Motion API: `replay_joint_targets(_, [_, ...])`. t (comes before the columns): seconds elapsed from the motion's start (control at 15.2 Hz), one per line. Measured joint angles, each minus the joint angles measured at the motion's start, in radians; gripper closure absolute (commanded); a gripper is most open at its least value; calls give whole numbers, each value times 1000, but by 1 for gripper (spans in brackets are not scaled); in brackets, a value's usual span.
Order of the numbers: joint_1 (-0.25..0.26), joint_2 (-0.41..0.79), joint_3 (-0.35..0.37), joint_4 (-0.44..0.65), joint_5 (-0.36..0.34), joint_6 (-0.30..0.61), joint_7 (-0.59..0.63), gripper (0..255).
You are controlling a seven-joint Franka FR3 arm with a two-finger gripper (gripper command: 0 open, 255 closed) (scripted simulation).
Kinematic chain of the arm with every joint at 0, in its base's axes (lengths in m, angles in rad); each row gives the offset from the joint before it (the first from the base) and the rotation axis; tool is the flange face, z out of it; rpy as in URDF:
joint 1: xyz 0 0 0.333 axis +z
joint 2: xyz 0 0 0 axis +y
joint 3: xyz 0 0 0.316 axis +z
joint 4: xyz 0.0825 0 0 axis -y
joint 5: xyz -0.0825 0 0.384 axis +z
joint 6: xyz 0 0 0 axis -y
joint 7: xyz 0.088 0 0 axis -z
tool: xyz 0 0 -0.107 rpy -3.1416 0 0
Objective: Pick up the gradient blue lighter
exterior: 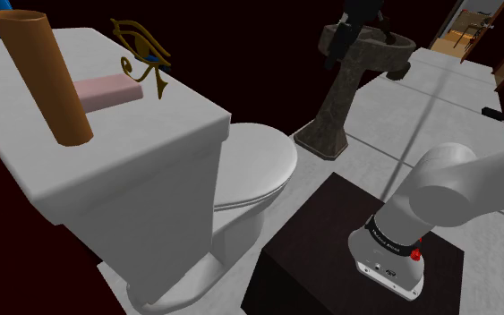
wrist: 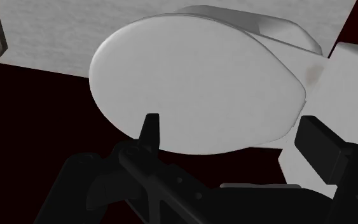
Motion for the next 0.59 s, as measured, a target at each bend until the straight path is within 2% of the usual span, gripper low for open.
replay_joint_targets(0.13, [3,11,6,7,6,3,7,0])
replay_joint_targets(0.59, [48,145,103,96,87,34,126,0])
